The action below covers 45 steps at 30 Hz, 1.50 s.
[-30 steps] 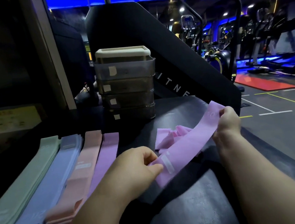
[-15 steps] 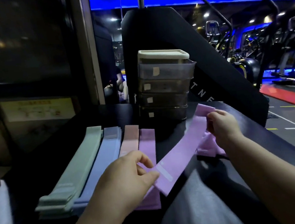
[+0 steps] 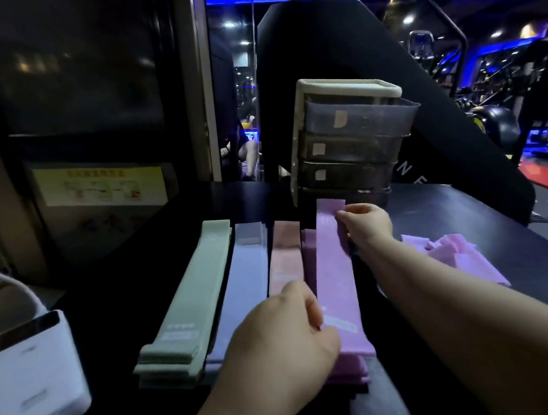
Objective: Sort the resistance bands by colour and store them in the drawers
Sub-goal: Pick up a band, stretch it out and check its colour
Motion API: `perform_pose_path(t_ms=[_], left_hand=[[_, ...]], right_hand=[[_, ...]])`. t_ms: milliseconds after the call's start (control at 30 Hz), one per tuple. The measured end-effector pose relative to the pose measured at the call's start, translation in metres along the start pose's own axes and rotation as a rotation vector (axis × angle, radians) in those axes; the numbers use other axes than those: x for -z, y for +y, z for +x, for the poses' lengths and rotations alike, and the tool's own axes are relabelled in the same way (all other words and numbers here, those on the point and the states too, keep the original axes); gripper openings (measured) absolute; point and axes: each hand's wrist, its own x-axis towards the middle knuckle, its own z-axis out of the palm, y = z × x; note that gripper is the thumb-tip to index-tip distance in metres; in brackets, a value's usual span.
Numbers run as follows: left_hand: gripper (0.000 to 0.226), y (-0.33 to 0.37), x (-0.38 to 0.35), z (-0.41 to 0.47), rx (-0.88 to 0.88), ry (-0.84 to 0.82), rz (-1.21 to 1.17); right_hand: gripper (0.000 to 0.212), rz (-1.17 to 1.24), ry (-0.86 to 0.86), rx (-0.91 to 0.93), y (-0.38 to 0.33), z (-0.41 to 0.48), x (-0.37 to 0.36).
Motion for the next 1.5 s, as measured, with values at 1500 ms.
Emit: perform_pose_path(t_ms=[1500], left_hand=[[0.035,0.004,-0.011,0.009,-0.097,-0.175,0.360]], right_hand=[[0.005,-0.554,-0.026,0.139,0.013,-0.015,-0.014]])
